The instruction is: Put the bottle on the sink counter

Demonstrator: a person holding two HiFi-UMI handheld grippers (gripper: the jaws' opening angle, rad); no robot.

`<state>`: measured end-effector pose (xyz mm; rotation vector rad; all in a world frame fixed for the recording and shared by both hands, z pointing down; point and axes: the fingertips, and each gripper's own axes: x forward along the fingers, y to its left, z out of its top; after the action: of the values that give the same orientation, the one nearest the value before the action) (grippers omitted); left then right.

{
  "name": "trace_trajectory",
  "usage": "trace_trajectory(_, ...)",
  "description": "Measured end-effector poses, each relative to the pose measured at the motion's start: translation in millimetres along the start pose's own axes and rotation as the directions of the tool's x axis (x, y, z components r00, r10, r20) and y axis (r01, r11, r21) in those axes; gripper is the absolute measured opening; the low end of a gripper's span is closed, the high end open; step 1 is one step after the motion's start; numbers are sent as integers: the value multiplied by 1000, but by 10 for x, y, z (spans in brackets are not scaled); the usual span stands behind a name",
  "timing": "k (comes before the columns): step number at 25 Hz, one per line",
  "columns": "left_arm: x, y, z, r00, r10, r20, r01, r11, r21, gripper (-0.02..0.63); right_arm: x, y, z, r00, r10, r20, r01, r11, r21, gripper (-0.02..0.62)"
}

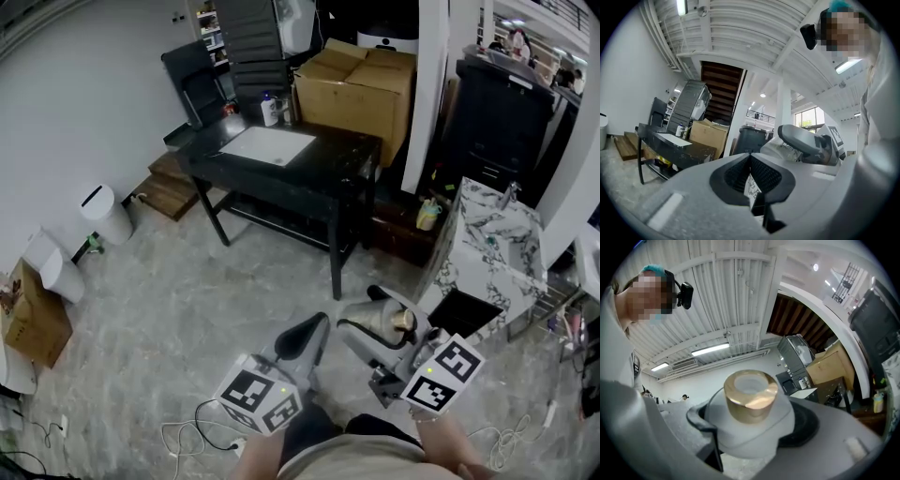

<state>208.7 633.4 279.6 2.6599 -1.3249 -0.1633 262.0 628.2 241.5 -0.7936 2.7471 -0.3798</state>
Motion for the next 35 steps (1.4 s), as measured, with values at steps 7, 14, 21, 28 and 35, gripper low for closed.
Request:
trace_trajectory(7, 62, 229, 47, 1000, -8, 7, 9, 1000, -22, 8, 240, -65, -5, 1000, -9, -19, 8, 1000, -3, 341)
trace_trajectory(14, 281, 807, 193, 997, -78, 5, 78, 996, -46, 8, 800, -359, 24, 995, -102, -4, 102, 994, -27, 341)
trace_trajectory(21, 572, 1719, 522, 994, -109, 15, 110, 994, -28, 8, 1669, -686, 82, 991, -136, 19, 137, 990, -42, 341)
trace_trajectory(28, 642, 2577, 800, 990, -140, 22, 141, 990, -9, 8, 2541, -844, 109, 985, -161, 64, 165, 984, -63, 341)
trace_trajectory(35, 611, 3167, 888, 985, -169, 29, 170, 985, -25, 8, 3146, -878, -4, 981, -181, 71, 186, 980, -67, 341)
